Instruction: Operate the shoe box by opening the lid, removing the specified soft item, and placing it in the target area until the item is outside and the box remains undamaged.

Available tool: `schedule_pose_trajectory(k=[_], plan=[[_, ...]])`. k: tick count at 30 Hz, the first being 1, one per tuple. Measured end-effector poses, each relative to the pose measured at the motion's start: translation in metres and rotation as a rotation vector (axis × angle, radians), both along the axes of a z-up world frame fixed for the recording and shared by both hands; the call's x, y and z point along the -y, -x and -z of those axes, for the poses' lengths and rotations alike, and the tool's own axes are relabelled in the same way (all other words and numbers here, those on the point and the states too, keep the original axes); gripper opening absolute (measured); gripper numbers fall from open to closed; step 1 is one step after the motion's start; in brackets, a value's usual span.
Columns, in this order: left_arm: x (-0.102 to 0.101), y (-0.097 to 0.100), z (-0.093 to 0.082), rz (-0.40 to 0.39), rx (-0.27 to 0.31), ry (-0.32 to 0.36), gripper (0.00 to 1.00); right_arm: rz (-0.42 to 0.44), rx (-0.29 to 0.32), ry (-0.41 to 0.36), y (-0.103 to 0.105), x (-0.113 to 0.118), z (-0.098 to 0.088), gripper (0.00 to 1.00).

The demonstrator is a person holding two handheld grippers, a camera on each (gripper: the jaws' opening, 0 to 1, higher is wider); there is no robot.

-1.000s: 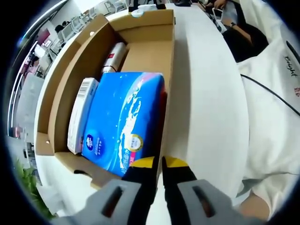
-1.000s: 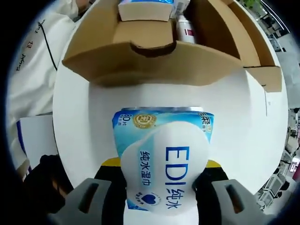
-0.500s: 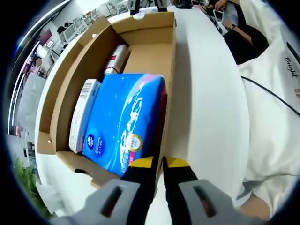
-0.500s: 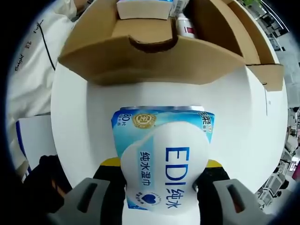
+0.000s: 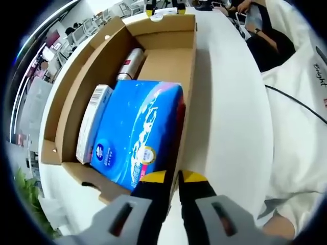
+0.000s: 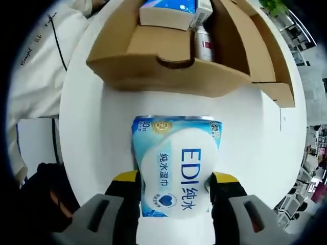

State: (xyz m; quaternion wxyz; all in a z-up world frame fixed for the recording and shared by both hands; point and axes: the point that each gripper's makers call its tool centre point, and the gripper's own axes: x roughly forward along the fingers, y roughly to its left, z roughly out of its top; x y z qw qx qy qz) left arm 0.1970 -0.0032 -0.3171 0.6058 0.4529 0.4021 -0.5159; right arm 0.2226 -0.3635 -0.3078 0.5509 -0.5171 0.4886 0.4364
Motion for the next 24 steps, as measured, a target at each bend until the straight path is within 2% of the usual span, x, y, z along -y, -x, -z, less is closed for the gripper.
schedule_pose_trajectory(k=[16,21,23,24], plan=[[0.001,0.0,-0.002,0.006,0.007,0.006,0.09,0.033,0.033,-0.041,0.001,0.002,-0.009,0.51],[0.001,0.0,-0.003,0.006,0.009,0.001,0.09,0.053,0.064,-0.138,0.001,-0.004,-0.025,0.48],[0.0,0.0,-0.003,0.008,0.01,-0.003,0.09,0.07,0.112,-0.185,-0.003,-0.007,-0.034,0.45],[0.0,0.0,-0.003,0.006,0.01,-0.002,0.09,0.065,0.098,-0.201,0.001,-0.008,-0.034,0.45]])
